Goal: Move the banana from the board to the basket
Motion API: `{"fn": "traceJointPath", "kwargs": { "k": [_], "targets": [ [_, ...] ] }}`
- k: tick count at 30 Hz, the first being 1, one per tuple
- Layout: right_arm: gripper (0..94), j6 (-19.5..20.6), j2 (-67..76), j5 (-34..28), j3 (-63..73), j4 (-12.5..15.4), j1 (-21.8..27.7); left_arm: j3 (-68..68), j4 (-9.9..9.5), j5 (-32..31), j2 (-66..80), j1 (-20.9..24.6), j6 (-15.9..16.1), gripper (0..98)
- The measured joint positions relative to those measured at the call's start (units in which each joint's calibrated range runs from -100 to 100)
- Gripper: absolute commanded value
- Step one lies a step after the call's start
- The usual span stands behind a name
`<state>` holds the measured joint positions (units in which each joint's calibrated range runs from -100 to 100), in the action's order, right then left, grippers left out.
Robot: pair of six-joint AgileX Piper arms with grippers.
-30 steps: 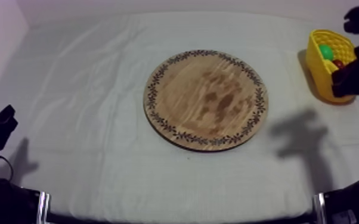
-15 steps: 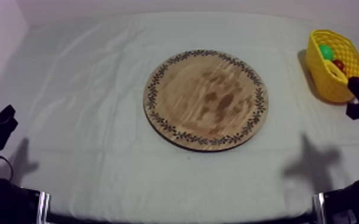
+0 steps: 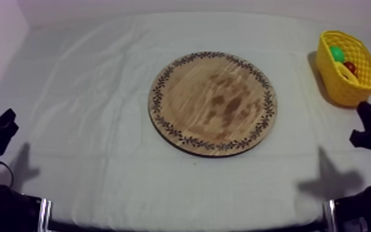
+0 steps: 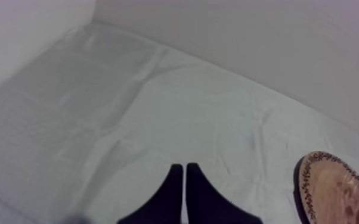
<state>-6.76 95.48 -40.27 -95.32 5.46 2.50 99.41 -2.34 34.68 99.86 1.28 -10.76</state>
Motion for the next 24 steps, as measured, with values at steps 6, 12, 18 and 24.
{"fn": "traceJointPath", "kwargs": {
  "k": [6, 12, 18, 24],
  "targets": [
    [0.4, 1.4, 0.1, -1.7, -2.1, -3.9, -0.8, 0.0, 0.00, 0.0, 0.0, 0.0, 0.0, 0.1],
    [0.4, -3.8, 0.1, -1.6, -2.1, -4.1, -0.6, 0.0, 0.00, 0.0, 0.0, 0.0, 0.0, 0.1],
    [0.4, -9.6, 0.2, -1.9, -2.6, -4.2, -2.5, 0.0, 0.00, 0.0, 0.0, 0.0, 0.0, 0.1],
    [0.4, -9.2, 0.2, -0.9, -3.3, -4.2, -3.1, 0.0, 0.00, 0.0, 0.0, 0.0, 0.0, 0.1]
  ]
}}
